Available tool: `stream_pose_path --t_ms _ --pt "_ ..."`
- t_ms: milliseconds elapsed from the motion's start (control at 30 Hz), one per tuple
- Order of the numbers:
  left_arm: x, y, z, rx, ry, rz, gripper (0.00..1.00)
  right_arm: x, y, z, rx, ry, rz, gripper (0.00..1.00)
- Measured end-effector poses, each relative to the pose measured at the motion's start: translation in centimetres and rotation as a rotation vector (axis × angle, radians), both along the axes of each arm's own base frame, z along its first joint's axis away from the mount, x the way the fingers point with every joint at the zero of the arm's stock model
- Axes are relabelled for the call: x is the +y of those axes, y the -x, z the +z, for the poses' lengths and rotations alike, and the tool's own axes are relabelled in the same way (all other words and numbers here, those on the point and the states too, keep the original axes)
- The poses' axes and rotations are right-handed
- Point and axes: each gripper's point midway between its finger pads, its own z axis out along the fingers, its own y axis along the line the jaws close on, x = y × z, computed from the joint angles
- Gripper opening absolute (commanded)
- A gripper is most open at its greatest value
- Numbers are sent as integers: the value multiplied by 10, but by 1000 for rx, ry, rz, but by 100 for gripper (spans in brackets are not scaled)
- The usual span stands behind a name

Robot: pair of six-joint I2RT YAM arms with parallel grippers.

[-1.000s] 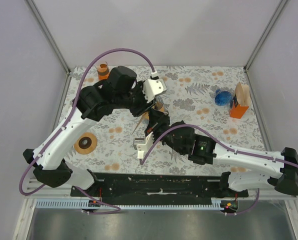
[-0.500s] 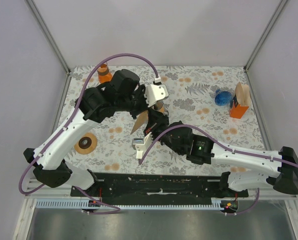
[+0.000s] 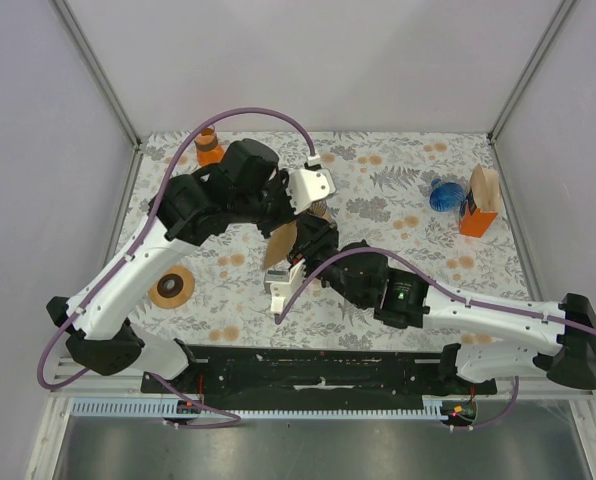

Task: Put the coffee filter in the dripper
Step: Adjust the coffee filter.

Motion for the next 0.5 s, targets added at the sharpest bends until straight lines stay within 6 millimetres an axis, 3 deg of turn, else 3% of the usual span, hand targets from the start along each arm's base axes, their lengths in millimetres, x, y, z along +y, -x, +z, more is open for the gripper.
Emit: stream_pose_path --t_ms 67,200,500 --pt "2 -2 1 -3 0 17 2 1 0 5 20 -53 -1 51" --pt "6 -10 3 -7 17 69 2 -3 -2 29 96 -238 25 62" --pt "19 -31 11 19 97 194 2 -61 13 110 304 -714 208 82"
